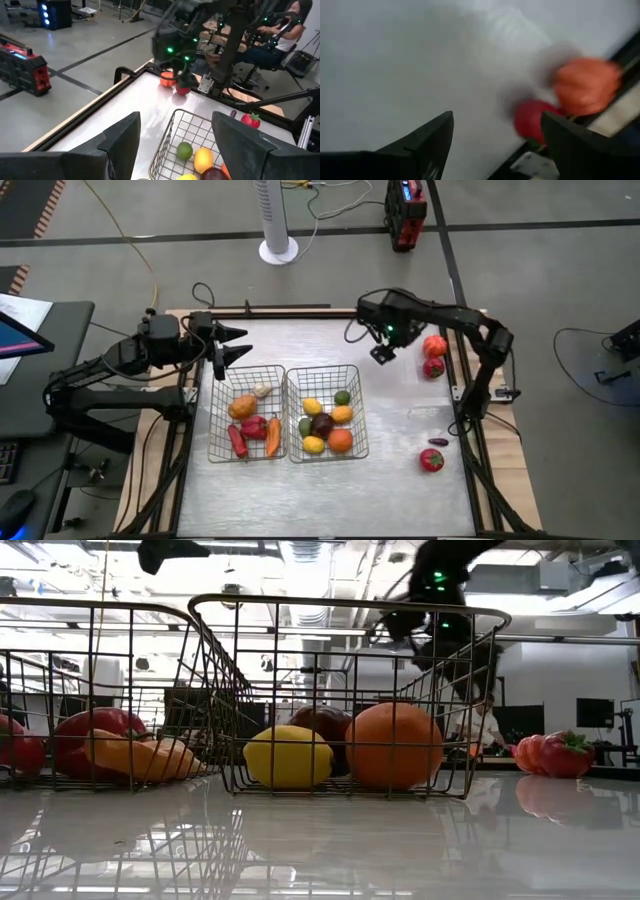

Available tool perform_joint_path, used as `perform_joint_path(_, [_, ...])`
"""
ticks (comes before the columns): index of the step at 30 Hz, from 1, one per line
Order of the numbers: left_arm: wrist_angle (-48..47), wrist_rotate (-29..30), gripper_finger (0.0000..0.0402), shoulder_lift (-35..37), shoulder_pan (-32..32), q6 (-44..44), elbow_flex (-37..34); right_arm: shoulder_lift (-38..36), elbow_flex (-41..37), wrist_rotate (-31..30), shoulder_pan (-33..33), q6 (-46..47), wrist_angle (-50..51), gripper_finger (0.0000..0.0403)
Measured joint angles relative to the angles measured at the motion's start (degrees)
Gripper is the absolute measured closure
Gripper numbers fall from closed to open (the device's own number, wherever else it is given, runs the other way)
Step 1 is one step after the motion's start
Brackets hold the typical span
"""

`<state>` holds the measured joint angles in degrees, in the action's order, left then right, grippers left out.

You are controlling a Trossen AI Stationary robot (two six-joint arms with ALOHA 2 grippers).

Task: Sort produce into baskets
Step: Put the top red tomato into the right basket

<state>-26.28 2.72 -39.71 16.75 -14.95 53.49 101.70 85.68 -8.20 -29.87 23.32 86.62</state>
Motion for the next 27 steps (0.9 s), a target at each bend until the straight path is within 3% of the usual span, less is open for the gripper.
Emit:
perform_joint_path(6, [-0.11,2.29,0.0168,-0.01,0.0,0.97,0.0,-9.5,-14.32,2.27,-2.37,3.7,-5.48,0.0079])
perform_joint_path(14, [-0.09,2.69,0.0168,-0.01,0.0,2.7,0.0,-19.37,-26.07,1.87,-6.87,3.62,-9.03,0.0054])
perform_joint_path(20, [-0.09,2.7,0.0168,-0.01,0.0,2.66,0.0,-20.13,-31.05,1.0,-11.78,2.34,-11.25,0.0008])
perform_joint_path(27, [-0.27,3.72,0.0168,-0.01,0.0,2.7,0.0,-19.88,-35.59,-0.23,-14.38,2.14,-17.45,0.0013])
